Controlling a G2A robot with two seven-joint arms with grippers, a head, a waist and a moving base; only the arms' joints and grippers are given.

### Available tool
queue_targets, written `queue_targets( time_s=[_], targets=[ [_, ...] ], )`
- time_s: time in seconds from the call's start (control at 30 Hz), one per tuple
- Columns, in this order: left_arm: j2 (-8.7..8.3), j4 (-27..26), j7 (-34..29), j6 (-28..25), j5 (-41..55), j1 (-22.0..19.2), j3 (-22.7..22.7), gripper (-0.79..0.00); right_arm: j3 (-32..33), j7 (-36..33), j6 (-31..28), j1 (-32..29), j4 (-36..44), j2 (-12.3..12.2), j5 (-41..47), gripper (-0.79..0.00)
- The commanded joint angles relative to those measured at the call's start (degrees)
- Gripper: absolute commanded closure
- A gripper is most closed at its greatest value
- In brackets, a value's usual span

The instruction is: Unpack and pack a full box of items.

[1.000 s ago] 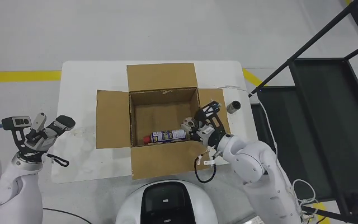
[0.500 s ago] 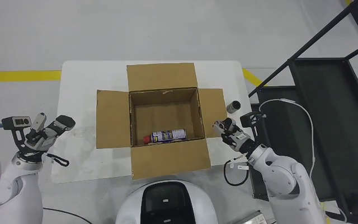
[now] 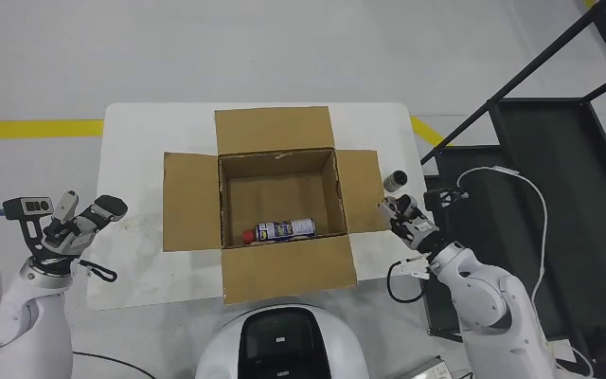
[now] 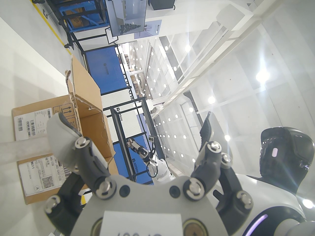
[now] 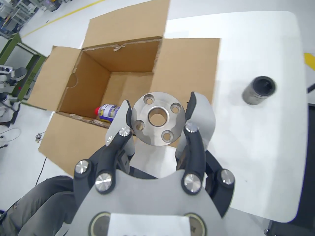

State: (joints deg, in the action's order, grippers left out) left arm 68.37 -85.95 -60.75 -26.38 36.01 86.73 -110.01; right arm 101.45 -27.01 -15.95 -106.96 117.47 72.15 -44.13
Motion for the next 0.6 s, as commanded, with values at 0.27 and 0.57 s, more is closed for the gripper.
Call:
queue_targets(
  time_s=[0.27, 0.57],
  targets=[
    [0.00, 0.0, 0.0, 0.0, 0.0, 0.0, 0.0, -0.785, 0.9, 14.5, -3.9, 1.5, -16.5, -0.2, -7.9, 0.000],
    [0.00, 0.0, 0.0, 0.0, 0.0, 0.0, 0.0, -0.785, -4.5, 23.7, -3.5, 10.3, -32.6, -0.1, -17.4, 0.000]
  ],
)
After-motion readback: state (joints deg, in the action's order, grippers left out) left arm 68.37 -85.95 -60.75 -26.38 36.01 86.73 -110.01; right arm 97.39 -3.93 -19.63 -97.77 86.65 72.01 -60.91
